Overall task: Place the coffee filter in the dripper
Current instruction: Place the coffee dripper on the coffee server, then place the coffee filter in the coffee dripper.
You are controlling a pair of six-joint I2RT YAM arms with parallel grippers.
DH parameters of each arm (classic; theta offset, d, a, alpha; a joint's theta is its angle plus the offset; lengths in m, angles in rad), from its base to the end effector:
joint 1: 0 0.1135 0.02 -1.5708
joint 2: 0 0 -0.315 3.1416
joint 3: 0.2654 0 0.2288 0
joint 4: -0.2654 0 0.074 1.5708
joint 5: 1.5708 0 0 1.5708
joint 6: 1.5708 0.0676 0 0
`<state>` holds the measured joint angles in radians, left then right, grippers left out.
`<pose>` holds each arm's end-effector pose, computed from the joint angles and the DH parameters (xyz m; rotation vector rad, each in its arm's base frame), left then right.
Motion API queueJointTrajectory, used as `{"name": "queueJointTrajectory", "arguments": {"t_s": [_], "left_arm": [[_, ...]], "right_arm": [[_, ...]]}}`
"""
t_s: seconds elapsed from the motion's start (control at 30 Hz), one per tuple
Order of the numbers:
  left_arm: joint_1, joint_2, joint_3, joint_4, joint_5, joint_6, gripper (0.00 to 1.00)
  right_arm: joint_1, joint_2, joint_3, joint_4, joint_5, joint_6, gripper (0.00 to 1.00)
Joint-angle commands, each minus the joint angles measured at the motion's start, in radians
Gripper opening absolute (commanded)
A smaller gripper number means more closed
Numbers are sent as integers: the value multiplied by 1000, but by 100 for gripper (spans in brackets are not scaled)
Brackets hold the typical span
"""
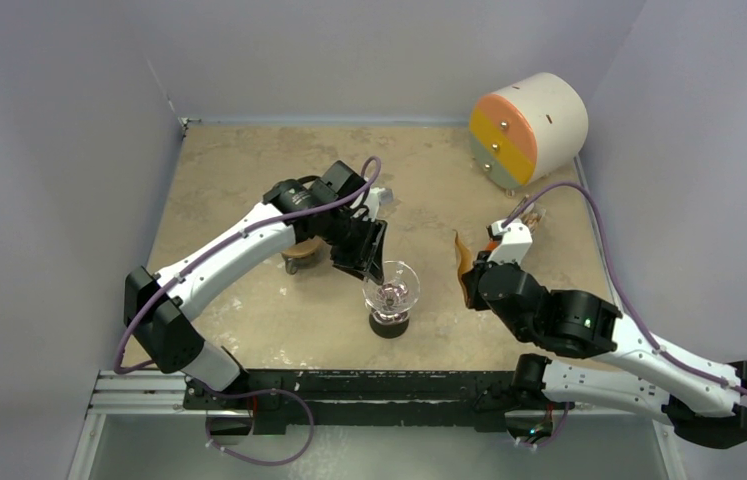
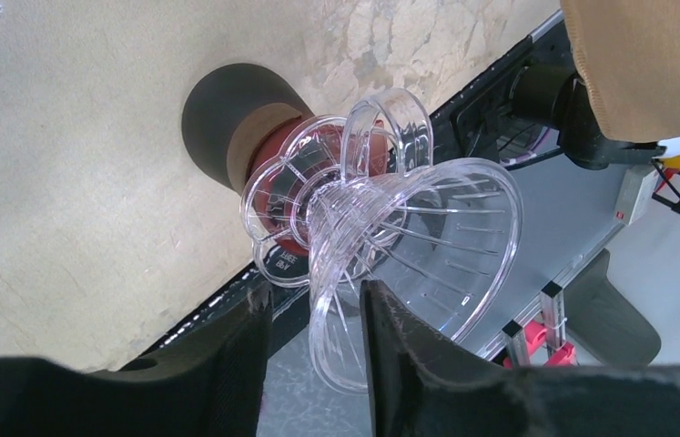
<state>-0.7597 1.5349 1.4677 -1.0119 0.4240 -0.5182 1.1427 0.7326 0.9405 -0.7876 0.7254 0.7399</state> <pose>0.1962 -0.2247 0.3538 0.4969 2.8149 -0.9203 0.0797 0.0666 0.3602 0.0019 2.0182 0.4221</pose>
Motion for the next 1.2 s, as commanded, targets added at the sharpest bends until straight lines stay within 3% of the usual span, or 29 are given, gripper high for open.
{"name": "queueJointTrajectory", "arguments": {"t_s": [0.0,0.13,0.37,0.53,0.67,0.7,0.87,1.17], "left_arm": [[-3,-29,79,-16,-2,23,43],[-3,-35,163,-62,-28,63,55],[-3,-42,323,-114,-56,60,53],[-4,-83,341,-12,14,-23,41],[-3,-105,335,114,63,-106,3],[-3,-107,333,141,68,-126,0],[-3,-109,321,270,116,-219,0],[-4,-74,289,355,106,-297,0]], "right_arm": [[-5,-7,35,30,-24,-18,0],[-5,1,75,51,-86,-69,0],[-4,73,172,120,-141,-179,0],[-3,182,262,105,-129,-212,0],[-1,234,293,152,-102,-230,0],[-1,246,301,160,-88,-235,0],[-1,286,306,217,-41,-246,0],[1,284,277,315,-4,-250,0]]}}
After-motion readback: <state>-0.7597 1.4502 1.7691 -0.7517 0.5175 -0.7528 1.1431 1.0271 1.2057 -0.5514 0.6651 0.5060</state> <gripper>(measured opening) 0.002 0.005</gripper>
